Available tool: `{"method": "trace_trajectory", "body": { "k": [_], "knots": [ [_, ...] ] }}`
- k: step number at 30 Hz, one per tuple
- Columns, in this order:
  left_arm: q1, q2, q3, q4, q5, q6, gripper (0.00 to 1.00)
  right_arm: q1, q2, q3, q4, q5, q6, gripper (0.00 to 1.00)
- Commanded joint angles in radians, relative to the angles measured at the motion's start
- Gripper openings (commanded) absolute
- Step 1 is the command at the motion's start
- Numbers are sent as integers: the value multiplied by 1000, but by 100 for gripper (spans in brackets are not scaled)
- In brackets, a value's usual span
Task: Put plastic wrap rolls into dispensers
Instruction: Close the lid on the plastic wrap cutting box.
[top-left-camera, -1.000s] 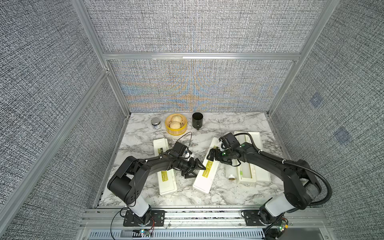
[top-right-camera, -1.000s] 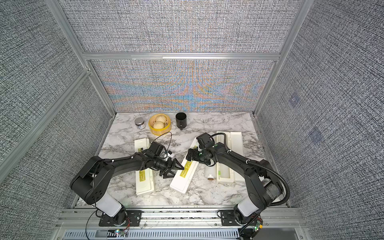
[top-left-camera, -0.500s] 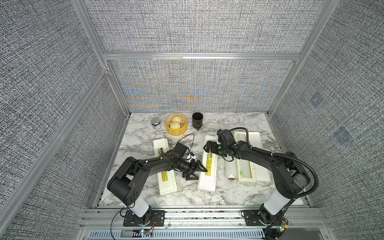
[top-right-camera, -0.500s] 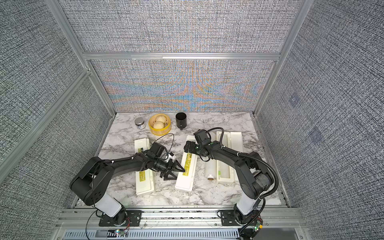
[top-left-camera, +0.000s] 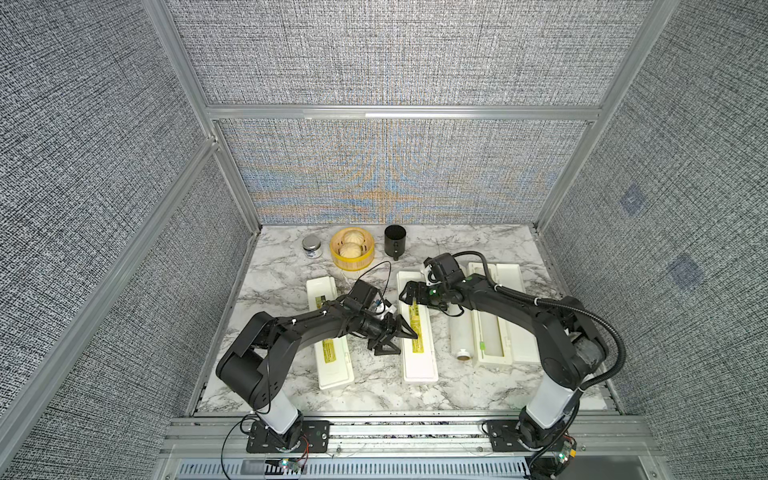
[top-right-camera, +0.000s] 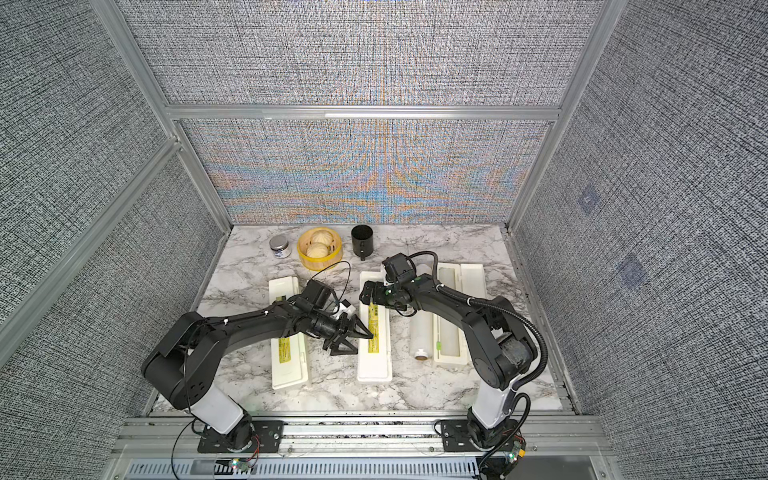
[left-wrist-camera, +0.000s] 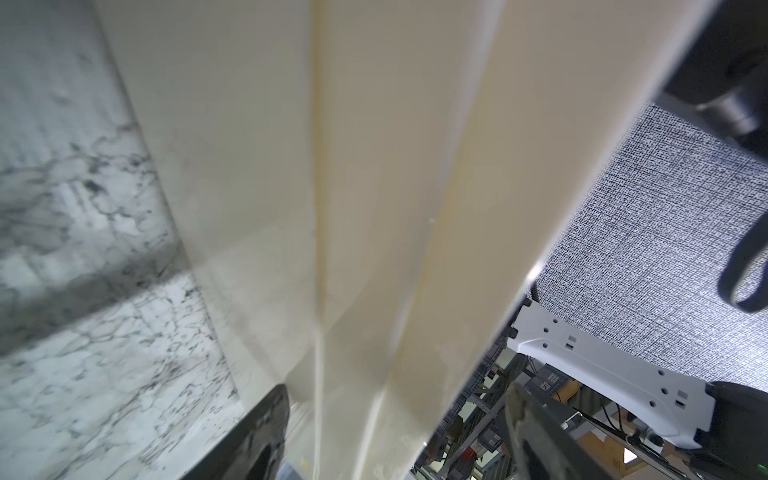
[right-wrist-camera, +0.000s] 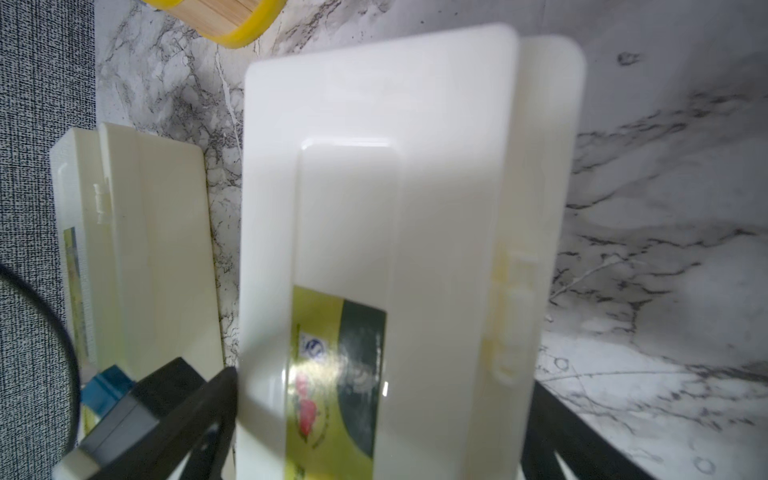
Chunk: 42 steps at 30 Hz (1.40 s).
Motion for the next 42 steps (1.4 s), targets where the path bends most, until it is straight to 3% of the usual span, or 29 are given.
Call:
{"method": "trace_trajectory", "body": {
  "k": [1, 14, 22, 27, 32, 42],
  "knots": [
    [-1, 4, 7, -68, -35, 63, 81, 3, -14, 11, -60, -24, -29, 99],
    [-1, 38, 31, -203, -124, 159, 77, -20, -65, 77, -216, 18, -101, 99],
    [0, 31, 23, -234, -161, 176, 74, -28, -257, -107, -269, -71, -74, 99],
    [1, 31, -2, -159, -130, 124, 73, -3, -398, -326, -176, -207, 25, 98],
    [0, 12, -8, -102, -89, 69, 73, 68, -448, -464, -17, -275, 150, 95],
    [-13, -52, -72, 25, -30, -84, 73, 109, -417, -544, 144, -280, 236, 89]
  ]
}}
